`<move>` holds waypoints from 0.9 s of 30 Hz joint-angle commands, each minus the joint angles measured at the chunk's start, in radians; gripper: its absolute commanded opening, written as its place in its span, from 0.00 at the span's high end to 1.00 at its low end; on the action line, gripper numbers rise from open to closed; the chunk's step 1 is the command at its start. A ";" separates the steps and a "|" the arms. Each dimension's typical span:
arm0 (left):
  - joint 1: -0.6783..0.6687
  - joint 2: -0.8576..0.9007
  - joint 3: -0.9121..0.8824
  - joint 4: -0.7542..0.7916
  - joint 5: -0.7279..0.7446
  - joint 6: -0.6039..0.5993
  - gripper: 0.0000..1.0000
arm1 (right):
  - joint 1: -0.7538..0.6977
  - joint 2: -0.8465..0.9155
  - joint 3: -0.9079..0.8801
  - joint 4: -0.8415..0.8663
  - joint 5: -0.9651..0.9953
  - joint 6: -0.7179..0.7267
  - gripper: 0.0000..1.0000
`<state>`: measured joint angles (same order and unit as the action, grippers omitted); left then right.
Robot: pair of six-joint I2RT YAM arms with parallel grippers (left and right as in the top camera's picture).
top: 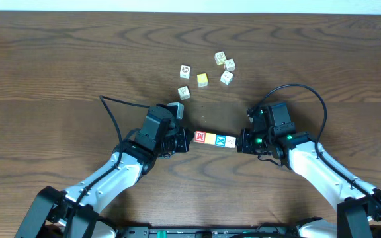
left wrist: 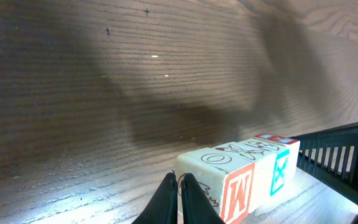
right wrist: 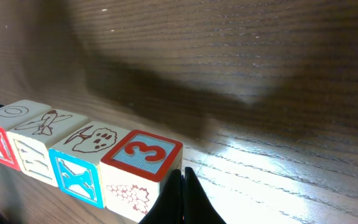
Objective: Lift 4 blocks
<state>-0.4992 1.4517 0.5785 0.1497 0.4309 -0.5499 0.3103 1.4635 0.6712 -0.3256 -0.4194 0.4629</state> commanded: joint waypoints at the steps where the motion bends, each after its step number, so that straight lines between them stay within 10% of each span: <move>1: -0.037 -0.005 0.029 0.017 0.153 0.006 0.93 | 0.024 -0.014 0.067 0.024 -0.215 -0.019 0.99; 27: -0.037 -0.005 0.029 0.016 0.165 0.026 0.93 | 0.024 -0.014 0.092 0.016 -0.237 -0.034 0.99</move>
<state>-0.4992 1.4517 0.5785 0.1452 0.4309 -0.5449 0.3065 1.4635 0.7021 -0.3336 -0.4095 0.4404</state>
